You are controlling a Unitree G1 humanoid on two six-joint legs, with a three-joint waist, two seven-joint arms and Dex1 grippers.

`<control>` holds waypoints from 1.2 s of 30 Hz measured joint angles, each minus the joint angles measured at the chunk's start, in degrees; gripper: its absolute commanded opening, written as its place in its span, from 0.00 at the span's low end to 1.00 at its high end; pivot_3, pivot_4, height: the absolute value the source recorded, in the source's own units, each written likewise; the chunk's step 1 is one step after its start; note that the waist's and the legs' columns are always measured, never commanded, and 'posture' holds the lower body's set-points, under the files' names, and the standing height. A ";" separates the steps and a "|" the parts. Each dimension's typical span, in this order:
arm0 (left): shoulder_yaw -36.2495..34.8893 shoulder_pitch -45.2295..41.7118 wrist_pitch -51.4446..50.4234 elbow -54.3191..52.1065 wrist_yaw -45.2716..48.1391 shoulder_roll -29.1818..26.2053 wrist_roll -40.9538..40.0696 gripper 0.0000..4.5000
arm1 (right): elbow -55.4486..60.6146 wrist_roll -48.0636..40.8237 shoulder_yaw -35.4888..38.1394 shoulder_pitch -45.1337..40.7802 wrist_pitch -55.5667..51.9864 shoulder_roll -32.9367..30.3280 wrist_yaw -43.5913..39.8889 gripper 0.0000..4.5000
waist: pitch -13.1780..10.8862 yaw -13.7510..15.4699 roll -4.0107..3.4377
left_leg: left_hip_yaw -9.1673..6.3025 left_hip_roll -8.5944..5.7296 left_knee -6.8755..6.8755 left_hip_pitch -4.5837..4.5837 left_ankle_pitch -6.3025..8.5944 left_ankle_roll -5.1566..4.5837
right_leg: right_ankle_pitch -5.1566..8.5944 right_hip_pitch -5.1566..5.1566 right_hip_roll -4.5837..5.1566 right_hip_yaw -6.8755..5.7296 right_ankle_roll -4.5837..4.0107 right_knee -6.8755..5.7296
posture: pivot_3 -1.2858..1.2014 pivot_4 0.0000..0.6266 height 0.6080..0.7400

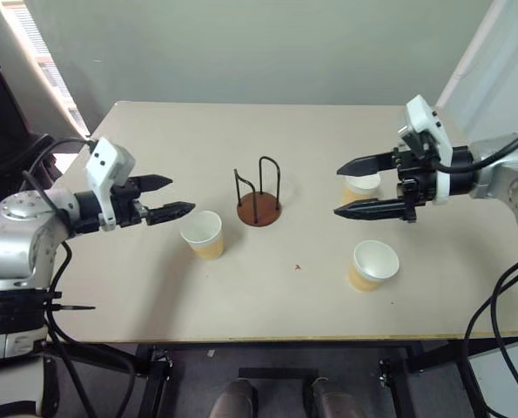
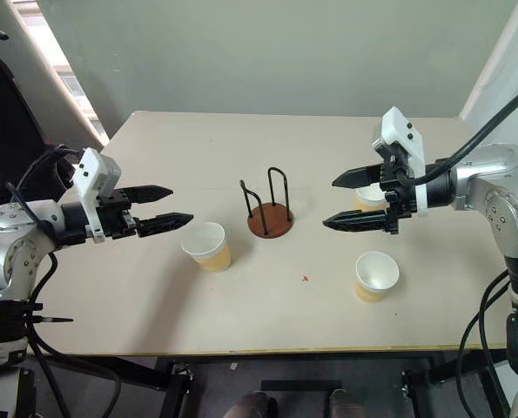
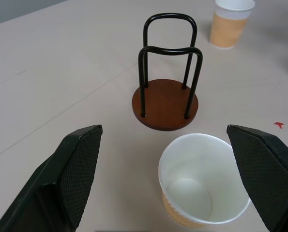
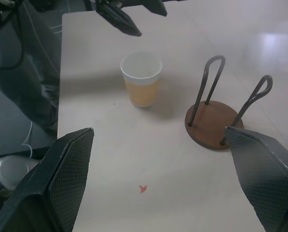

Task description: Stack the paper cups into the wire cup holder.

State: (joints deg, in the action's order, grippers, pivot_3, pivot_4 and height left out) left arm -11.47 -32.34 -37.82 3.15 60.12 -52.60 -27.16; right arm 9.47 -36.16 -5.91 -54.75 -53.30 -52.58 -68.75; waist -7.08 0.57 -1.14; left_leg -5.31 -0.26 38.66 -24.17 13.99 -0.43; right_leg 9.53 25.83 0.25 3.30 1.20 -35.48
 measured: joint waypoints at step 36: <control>14.03 -11.20 -16.06 -8.45 -19.23 16.96 1.42 0.98 | 2.03 -0.25 3.28 0.48 -2.05 -2.63 2.72 1.00 | -0.01 0.31 0.03 | 0.03 0.01 -0.13 0.11 -0.32 0.54 | -0.36 -0.19 -0.01 0.02 0.51 0.29 | 0.52 0.24 1.00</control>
State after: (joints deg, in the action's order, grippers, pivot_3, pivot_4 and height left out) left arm 2.56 -43.54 -53.89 -5.30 40.90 -35.64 -25.74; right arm 11.50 -36.40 -2.63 -54.27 -55.35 -55.20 -66.02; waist -7.09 0.87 -1.11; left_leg -5.28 -0.25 38.53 -24.06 13.67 0.11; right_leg 9.17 25.64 0.24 3.32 1.71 -35.19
